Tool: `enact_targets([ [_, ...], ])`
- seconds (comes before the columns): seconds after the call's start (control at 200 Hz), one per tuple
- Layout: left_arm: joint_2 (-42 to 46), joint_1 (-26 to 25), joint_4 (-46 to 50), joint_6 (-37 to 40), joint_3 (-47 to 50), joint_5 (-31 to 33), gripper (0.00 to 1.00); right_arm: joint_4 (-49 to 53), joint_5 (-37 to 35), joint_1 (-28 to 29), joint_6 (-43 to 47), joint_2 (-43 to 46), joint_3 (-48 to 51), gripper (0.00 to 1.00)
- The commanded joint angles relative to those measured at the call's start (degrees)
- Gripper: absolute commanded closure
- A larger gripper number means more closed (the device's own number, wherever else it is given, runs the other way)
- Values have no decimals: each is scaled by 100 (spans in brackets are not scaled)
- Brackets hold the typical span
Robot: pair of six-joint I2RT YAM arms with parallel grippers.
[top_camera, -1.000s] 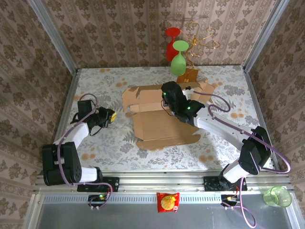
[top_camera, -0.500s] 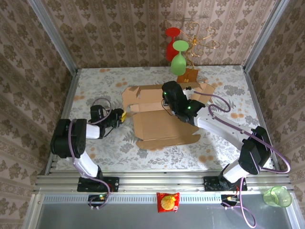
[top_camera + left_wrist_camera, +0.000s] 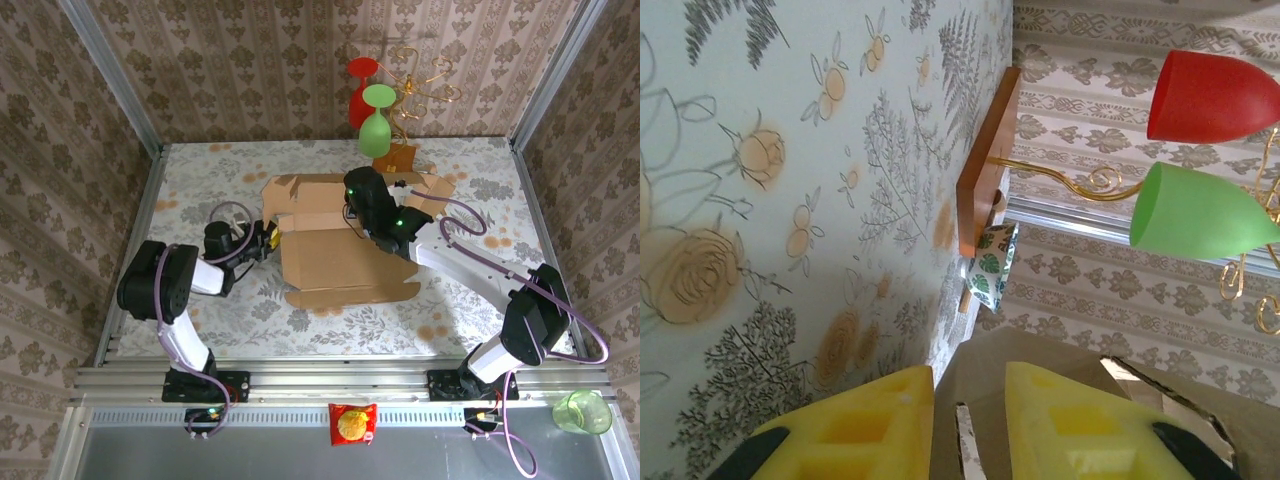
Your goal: Fold the paper box
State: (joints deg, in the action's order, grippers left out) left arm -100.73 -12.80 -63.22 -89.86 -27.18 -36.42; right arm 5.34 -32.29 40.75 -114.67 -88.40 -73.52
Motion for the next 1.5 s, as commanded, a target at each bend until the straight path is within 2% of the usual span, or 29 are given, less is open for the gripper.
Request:
enact_targets([
  [0.0,345,-130,-166,-8,98,258,73,-121,-78,-15,-192,-78,-24,100],
  [0.315,1427,-516,1610,1088,106,795,68,-242,-15,-15,-250,-142,100,100],
  [0.47,1544,-704,2775,1841,-133,966,67,-345,17,9,-252,-178,162,100],
  [0.6,1438,-767,3052,2152,-177,1211,65,-475,37,28,-248,-234,232,100],
  [0.76,1264,-751,3013,2281,-306,1173,63,-945,48,9,-43,-310,452,100],
  [0.87,1434,-600,3139,2195,-196,1181,60,-1460,-4,3,341,-300,695,100],
  [1.065,2310,-120,4395,2244,25,1029,50,-2599,-18,-28,1031,-330,1274,100],
  [1.26,3015,441,5865,2439,150,679,50,-3426,130,-48,1525,-538,1507,100],
  [1.495,3887,1084,7131,2932,79,519,50,-3945,262,-52,1855,-775,1585,100],
])
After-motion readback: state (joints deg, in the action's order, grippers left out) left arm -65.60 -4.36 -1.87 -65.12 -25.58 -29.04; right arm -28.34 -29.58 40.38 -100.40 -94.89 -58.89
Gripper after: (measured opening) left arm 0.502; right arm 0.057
